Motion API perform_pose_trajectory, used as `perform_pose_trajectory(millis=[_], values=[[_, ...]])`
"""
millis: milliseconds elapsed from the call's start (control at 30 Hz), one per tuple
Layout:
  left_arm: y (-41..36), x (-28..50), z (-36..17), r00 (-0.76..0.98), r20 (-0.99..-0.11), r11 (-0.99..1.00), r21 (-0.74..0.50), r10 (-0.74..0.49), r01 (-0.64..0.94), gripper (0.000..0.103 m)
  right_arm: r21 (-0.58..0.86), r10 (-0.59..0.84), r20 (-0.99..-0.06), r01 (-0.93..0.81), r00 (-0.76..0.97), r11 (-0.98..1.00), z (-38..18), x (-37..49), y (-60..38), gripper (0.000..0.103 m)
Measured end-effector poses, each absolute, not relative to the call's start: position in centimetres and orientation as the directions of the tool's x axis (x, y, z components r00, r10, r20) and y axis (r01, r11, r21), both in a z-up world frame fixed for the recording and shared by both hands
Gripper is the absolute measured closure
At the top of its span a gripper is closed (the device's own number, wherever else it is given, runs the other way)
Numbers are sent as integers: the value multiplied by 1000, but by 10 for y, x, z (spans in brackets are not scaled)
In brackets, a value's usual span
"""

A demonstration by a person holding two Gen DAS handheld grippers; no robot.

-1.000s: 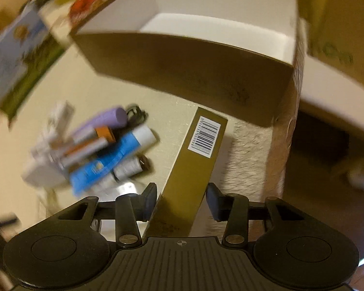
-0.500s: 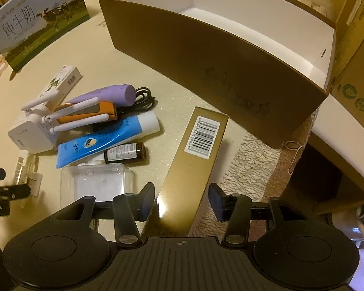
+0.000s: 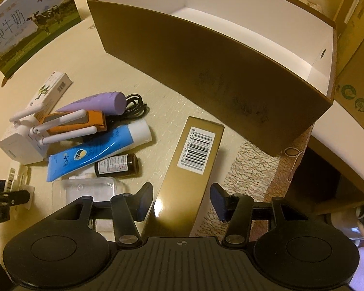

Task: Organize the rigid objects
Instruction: 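Grasp the white plastic clip with the left tool while right holds gold box, then carry the gold box and white clip over the open brown shoebox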

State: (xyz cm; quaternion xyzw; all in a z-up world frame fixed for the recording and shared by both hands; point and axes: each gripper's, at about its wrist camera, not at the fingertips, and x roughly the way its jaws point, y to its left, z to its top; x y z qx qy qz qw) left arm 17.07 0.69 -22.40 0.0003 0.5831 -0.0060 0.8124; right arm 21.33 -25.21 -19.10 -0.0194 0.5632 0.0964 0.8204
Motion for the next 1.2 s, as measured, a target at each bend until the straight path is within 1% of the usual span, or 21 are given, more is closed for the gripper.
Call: perform_pose_trajectory(millis=[133,167,200,267,300,400,567,833,1000,1200], values=[[3,169,-220,328,-945,1000,9,2,19,68,76,137,-928,-186,346,980,-193,216,-252,54],[3,168,-219,332,-943,1000,14,6,23,68,74,137,-927,-188,350,979,-192,216,-252,59],[2,168,-218,335,-942,999,20,10,26,68,73,137,-926,-191,351,979,-192,216,-253,60],[1,165,-213,345,-938,999,27,16,29,68,72,141,-921,-197,362,978,-189,214,-253,66],[1,164,-211,351,-936,999,33,20,30,68,65,139,-918,-204,371,977,-187,213,-253,67],[0,162,-203,364,-931,999,39,24,34,68,40,133,-911,-239,389,970,-179,209,-251,67],[0,159,-185,387,-921,999,44,29,29,68,49,149,-901,-247,407,968,-162,205,-252,68],[-6,152,-133,477,-879,999,27,2,46,68,83,202,-863,-264,463,961,-113,202,-255,68],[-16,171,-100,543,-839,998,5,-32,66,68,95,228,-835,-279,500,956,-83,206,-258,68],[-35,216,-67,618,-783,993,-2,-75,118,68,137,274,-797,-280,538,950,-55,225,-268,68]])
